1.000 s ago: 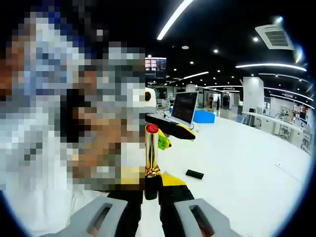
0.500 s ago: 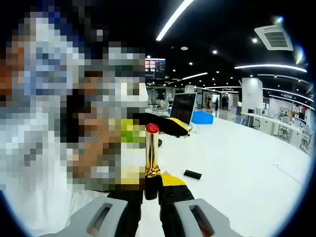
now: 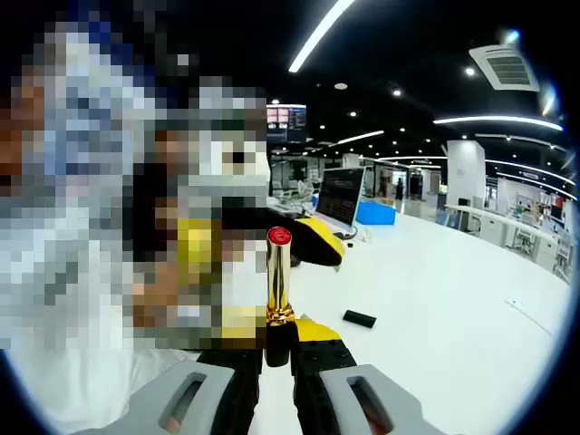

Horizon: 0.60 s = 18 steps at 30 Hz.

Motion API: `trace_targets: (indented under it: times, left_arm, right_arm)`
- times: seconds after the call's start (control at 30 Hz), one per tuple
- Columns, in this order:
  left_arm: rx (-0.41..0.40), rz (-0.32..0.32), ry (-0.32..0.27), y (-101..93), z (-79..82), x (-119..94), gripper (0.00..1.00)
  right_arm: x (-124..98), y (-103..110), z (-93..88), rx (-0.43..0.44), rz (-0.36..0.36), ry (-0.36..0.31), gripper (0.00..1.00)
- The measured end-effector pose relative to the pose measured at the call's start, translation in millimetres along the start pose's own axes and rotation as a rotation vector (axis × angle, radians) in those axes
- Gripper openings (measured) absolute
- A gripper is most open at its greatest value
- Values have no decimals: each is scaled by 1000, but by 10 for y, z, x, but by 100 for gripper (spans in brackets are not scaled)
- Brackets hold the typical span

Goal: Unscrew the lipstick cap, remove the lipstick, and put the cap back on the lipstick

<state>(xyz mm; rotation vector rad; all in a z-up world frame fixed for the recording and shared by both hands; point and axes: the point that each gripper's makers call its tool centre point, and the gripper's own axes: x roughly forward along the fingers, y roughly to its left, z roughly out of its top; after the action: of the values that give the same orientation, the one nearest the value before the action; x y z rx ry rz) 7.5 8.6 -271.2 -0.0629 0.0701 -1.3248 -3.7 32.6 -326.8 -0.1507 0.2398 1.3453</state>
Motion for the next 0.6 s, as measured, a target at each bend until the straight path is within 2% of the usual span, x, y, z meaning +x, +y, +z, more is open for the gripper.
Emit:
trace_targets:
  times: [0.17, 0.4, 0.6]
  left_arm:
    - [-4, -9, 26, 1, -96, 37, 43]
    - [-8, -13, 26, -7, -122, 27, 41]
    - [-14, -21, 17, -16, -123, 40, 35]
  right_arm:
    - [49, 20, -13, -1, 14, 10, 11]
    - [66, 50, -15, -7, 22, 13, 11]
    - [53, 56, -26, -10, 29, 17, 11]
